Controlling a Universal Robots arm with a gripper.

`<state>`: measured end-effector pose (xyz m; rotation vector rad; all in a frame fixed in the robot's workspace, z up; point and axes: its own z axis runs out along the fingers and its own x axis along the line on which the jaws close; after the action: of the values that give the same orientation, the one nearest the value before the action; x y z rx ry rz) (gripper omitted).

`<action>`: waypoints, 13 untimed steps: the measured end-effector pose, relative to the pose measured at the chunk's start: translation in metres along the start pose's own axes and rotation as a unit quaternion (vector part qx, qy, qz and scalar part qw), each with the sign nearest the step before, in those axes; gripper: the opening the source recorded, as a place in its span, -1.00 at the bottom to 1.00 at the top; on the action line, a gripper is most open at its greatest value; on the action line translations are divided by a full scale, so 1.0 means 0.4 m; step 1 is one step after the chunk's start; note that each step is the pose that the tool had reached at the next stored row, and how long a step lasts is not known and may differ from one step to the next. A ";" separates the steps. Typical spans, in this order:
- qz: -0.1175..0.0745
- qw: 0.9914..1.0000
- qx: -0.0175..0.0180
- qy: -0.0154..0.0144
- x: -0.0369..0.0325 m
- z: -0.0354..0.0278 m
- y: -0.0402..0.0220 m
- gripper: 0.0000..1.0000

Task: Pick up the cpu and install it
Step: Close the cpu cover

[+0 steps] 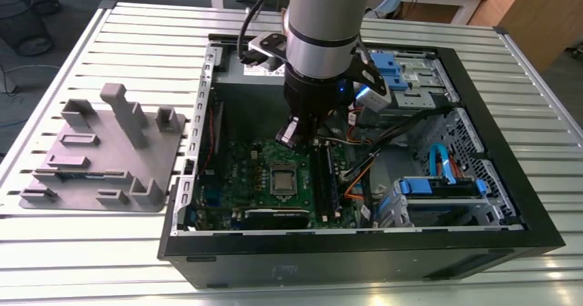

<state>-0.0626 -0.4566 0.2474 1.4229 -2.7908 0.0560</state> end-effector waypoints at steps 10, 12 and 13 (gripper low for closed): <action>0.000 1.000 0.001 0.001 0.000 0.000 0.000 -0.79; 0.000 1.000 0.001 0.001 0.000 0.000 0.000 -0.79; 0.000 1.000 0.001 0.001 0.000 0.000 0.000 -0.79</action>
<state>-0.0626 -0.4566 0.2474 1.4225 -2.7899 0.0585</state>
